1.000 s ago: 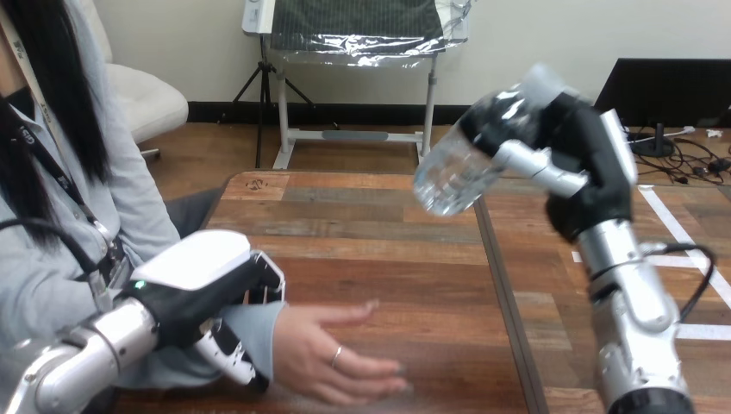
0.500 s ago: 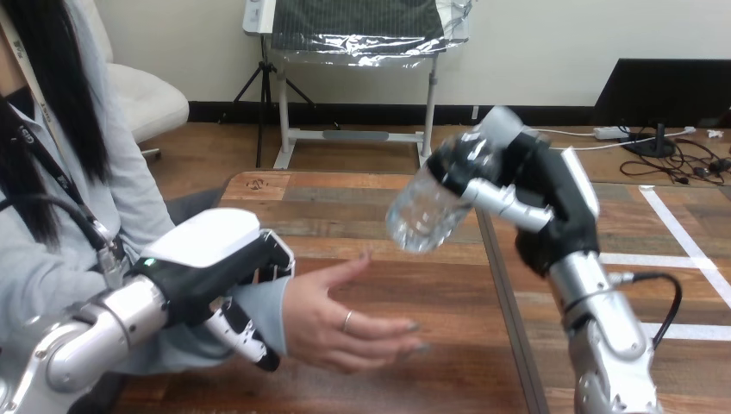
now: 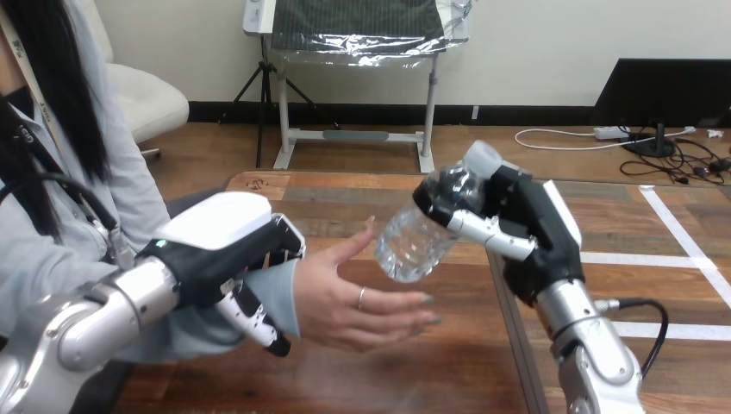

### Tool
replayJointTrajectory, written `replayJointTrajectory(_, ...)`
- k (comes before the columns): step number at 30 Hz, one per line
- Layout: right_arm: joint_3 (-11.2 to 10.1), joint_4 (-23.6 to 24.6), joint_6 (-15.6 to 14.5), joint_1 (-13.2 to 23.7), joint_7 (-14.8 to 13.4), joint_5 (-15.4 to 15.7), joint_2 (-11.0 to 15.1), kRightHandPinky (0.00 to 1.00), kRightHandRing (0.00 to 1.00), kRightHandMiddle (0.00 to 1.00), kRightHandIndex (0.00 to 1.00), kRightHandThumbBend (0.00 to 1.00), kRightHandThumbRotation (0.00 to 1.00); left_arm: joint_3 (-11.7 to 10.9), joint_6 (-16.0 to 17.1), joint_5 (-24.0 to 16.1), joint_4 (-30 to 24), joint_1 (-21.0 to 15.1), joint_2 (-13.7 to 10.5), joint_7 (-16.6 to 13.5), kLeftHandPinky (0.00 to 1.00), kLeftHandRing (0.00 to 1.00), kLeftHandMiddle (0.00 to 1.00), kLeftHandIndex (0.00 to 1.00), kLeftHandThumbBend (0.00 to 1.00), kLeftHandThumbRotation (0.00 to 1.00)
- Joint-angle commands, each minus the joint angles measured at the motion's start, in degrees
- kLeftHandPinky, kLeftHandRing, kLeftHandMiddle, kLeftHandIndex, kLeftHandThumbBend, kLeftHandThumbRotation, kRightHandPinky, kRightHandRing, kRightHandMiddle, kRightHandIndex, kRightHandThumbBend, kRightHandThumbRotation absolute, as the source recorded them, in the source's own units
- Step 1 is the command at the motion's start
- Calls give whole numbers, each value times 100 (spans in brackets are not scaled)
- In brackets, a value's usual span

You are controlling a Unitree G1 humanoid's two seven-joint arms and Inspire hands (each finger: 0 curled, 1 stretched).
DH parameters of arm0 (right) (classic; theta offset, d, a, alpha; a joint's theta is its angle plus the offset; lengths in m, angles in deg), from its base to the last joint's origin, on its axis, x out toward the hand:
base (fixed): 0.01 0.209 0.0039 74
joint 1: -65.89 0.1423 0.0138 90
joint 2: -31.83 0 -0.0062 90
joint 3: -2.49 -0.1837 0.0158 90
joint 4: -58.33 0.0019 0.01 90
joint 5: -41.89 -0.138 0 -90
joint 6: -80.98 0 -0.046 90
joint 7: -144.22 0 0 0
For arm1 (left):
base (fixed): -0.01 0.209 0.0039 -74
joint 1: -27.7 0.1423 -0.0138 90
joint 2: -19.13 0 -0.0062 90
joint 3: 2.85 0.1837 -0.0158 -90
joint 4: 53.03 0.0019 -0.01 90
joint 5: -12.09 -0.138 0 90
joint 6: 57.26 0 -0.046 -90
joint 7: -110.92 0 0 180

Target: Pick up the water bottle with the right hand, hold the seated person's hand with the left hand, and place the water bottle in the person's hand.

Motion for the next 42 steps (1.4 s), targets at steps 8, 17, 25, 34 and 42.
replayJointTrajectory(8,147,474,365,287,132,-79,-202,30,41,49,49,51,0,45,177,245,43,-1711,426,-44,20,25,32,33,91,0)
replayJointTrajectory(17,299,645,351,71,68,26,-356,29,40,48,48,50,0,108,274,217,228,-1919,527,-67,20,25,32,32,89,0)
replayJointTrajectory(25,492,927,398,-156,-124,249,-480,29,40,48,48,50,0,147,289,187,301,-1996,631,-93,20,25,31,33,90,0)
replayJointTrajectory(34,722,1768,-33,-549,-345,255,-717,29,40,48,49,48,0,181,369,157,503,-2044,731,-151,20,24,31,32,90,0)
replayJointTrajectory(42,1025,2801,-396,-1007,-504,393,-793,29,41,48,49,46,0,209,321,114,584,-2039,796,-189,20,25,32,33,90,0)
